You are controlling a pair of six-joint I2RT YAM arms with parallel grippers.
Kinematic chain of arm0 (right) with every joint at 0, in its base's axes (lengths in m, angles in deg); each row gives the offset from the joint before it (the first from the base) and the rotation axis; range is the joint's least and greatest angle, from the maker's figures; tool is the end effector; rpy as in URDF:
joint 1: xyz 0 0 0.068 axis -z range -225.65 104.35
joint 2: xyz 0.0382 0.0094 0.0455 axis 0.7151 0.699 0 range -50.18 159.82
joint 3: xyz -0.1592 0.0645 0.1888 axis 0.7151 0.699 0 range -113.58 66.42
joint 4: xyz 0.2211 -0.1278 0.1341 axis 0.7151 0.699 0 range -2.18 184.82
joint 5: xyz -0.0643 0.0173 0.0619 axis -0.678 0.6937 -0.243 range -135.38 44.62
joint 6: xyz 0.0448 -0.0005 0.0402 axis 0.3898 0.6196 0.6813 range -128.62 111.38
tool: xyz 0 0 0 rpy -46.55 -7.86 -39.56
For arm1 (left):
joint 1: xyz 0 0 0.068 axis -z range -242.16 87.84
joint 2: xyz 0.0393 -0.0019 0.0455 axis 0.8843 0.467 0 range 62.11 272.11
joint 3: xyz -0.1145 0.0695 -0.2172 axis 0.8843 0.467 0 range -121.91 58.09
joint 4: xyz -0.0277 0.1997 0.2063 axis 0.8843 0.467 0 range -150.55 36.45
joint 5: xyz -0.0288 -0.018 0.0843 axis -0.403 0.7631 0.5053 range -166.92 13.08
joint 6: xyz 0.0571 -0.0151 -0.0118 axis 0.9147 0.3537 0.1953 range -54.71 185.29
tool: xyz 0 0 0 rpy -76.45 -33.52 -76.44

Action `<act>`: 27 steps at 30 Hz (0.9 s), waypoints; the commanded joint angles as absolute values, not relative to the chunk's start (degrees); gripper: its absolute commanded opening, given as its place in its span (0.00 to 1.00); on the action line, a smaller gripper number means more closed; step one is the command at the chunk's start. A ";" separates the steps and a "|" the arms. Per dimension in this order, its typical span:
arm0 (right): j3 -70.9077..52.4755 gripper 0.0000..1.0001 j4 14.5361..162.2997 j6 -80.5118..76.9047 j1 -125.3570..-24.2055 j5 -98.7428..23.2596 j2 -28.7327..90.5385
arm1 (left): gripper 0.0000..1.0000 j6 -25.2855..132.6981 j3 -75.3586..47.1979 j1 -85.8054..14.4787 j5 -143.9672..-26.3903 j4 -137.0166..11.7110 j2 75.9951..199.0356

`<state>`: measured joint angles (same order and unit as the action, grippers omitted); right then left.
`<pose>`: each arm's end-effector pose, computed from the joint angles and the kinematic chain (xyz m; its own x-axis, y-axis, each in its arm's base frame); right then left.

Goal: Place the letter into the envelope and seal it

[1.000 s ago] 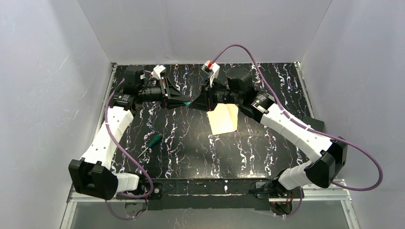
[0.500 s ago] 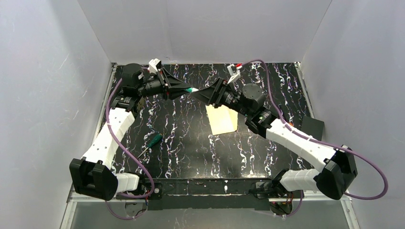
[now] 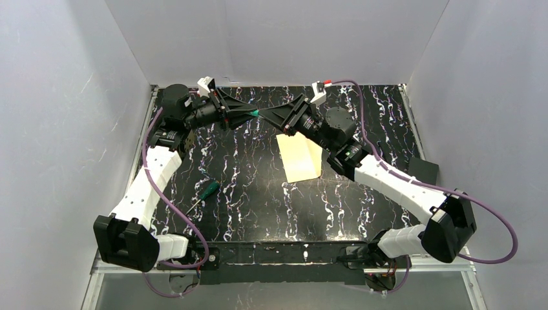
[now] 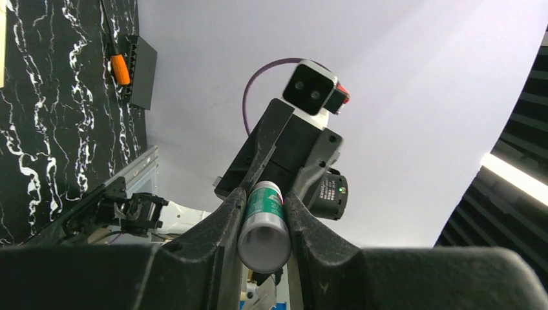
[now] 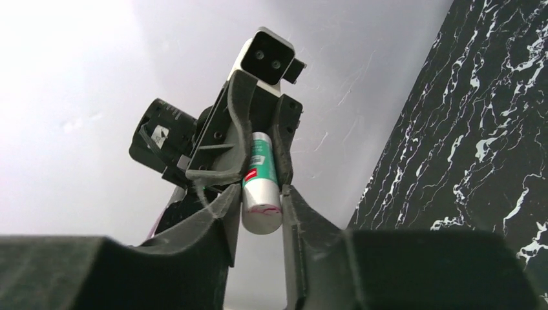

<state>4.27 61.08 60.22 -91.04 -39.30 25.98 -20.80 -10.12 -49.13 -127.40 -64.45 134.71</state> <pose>0.2470 0.2571 0.3702 -0.6720 0.6392 -0.3740 -0.4262 0.0792 0.9012 0.3102 -0.1071 0.3860 -0.8935 -0.4448 -0.0618 0.0529 0.0324 -0.9981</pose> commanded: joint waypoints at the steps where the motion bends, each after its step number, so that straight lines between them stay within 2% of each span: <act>1: 3.82 0.29 55.15 61.71 -91.12 -39.75 24.50 | 0.00 -20.35 -10.90 -48.98 -127.49 -64.24 134.32; 5: 3.42 0.01 57.26 60.24 -89.81 -39.56 23.95 | 0.00 -19.75 -11.16 -49.10 -128.44 -64.20 134.61; 9: 2.99 0.01 60.21 58.08 -86.93 -36.57 23.60 | 0.00 -18.77 -10.96 -51.19 -129.98 -63.60 135.86; 16: 7.21 0.01 61.77 54.87 -74.69 -27.91 18.61 | 0.00 -18.84 -11.15 -60.90 -132.79 -64.40 138.25; 21: 7.50 0.01 64.30 53.15 -69.09 -25.52 17.51 | 0.00 -18.17 -11.03 -63.88 -131.99 -64.76 139.65; 23: 5.72 0.01 72.25 49.14 -67.07 -24.87 18.10 | 0.00 -15.99 -12.42 -64.01 -132.28 -63.51 141.09; 27: -1.61 0.01 104.79 33.55 -64.85 -38.28 21.53 | 0.00 -8.64 -13.79 -63.49 -130.89 -58.88 141.09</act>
